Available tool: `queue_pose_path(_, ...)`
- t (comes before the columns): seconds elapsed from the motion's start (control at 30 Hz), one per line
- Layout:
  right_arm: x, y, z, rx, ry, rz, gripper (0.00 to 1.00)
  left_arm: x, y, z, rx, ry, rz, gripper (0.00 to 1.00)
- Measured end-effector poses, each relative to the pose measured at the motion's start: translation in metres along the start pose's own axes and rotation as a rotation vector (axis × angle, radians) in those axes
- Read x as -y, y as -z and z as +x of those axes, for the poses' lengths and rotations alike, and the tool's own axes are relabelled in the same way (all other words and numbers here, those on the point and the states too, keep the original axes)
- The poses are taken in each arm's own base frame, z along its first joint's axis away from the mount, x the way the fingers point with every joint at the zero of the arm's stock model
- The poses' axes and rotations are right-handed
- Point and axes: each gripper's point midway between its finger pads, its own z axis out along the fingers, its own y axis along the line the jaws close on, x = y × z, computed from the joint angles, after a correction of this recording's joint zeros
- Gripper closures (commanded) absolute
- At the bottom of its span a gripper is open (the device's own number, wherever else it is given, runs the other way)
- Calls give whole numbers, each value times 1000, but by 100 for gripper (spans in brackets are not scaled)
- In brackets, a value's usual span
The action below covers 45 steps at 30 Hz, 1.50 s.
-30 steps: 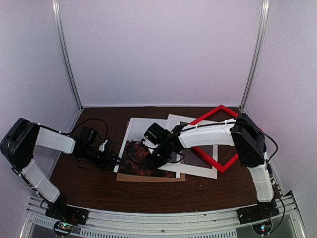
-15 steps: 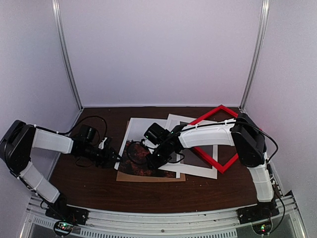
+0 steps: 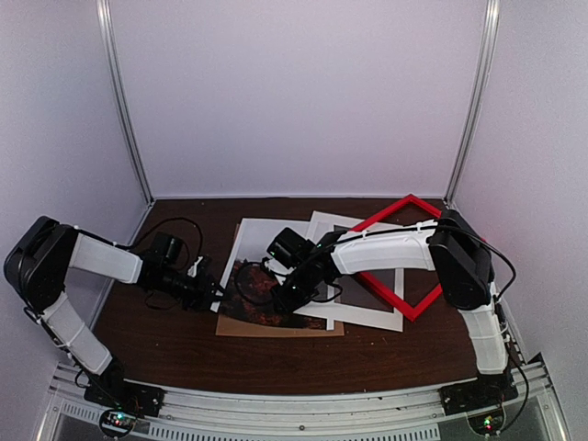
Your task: Take the photo out of the frame
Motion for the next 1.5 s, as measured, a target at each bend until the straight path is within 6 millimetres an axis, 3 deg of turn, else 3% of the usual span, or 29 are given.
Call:
queue_pose_path(0.27, 6, 2, 1, 4, 3, 28, 75, 6, -6, -5, -8, -23, -18, 100)
queue_pose_path(0.6, 26, 21, 15, -17, 6, 121, 74, 3, -2, -10, 0, -25, -108, 100)
queue_pose_path(0.8, 39, 69, -2, 67, -2, 196, 59, 17, 24, -21, 64, -78, -185, 100)
queue_pose_path(0.97, 52, 128, -20, 183, -22, 256, 27, 41, 52, -36, 129, -136, -239, 100)
queue_pose_path(1.1, 68, 162, -26, 248, -52, 314, 2, 55, 70, -44, 156, -165, -285, 100)
queue_pose_path(1.5, 117, 221, -5, 306, -131, 455, 0, 117, 110, -84, 253, -271, -303, 100)
